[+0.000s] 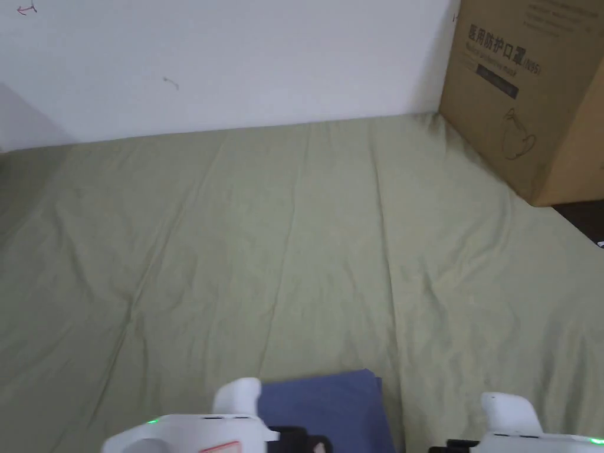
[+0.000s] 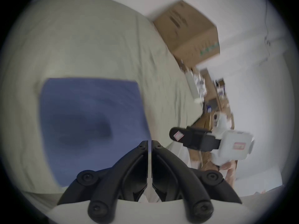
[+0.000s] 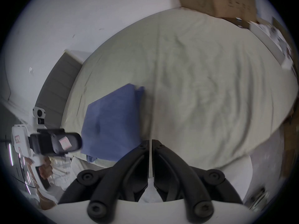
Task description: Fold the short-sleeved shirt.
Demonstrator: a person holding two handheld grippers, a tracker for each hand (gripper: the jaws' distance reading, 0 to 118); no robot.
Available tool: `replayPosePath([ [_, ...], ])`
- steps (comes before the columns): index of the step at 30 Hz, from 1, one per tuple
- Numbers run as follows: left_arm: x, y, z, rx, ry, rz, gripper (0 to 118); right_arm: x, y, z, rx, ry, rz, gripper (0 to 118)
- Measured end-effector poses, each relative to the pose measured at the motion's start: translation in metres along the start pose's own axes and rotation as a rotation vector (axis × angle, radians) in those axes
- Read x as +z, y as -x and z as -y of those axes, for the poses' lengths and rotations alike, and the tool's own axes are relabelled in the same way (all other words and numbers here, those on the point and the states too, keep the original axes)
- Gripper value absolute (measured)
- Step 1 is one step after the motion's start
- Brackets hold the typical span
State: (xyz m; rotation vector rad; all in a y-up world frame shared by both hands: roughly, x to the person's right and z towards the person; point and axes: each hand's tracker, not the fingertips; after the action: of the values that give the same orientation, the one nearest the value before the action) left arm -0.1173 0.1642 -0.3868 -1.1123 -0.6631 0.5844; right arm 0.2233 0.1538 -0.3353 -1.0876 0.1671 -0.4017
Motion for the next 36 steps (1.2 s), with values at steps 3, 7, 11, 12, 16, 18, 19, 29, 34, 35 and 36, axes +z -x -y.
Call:
replayPosePath([
  [3,0.031,0.044,-0.002,0.086,-0.068,-0.021,22,-0.028,0.036,-0.013,0.114,0.028,-0.021,4],
  [7,0.041,0.091,0.003,0.196,-0.047,-0.057,103,-0.078,0.068,-0.026,0.239,0.115,0.111,4],
  [11,0.032,0.129,0.003,0.299,-0.057,0.053,107,-0.094,0.066,-0.025,0.221,0.145,0.142,4],
  [12,0.024,0.139,-0.001,0.328,-0.040,0.066,107,-0.090,0.063,-0.027,0.207,0.140,0.131,4],
  [16,-0.019,0.161,-0.013,0.457,0.000,0.160,106,-0.085,0.053,-0.030,0.144,0.147,0.104,4],
  [18,-0.038,0.159,-0.017,0.430,0.031,0.276,105,-0.085,0.051,-0.030,0.124,0.145,0.091,4],
  [19,-0.045,0.157,-0.018,0.417,0.037,0.310,100,-0.086,0.052,-0.031,0.120,0.145,0.091,4],
  [29,-0.048,0.165,-0.018,0.363,0.089,0.247,24,-0.076,0.066,-0.033,0.124,0.145,0.093,4],
  [34,0.036,0.191,-0.054,0.220,0.066,0.079,24,-0.060,0.086,-0.041,0.163,0.084,0.084,4],
  [35,0.061,0.201,-0.065,0.189,0.048,-0.016,24,-0.059,0.090,-0.042,0.168,0.080,0.079,4],
  [36,0.085,0.212,-0.077,0.155,0.040,-0.111,24,-0.058,0.093,-0.042,0.168,0.073,0.075,4],
])
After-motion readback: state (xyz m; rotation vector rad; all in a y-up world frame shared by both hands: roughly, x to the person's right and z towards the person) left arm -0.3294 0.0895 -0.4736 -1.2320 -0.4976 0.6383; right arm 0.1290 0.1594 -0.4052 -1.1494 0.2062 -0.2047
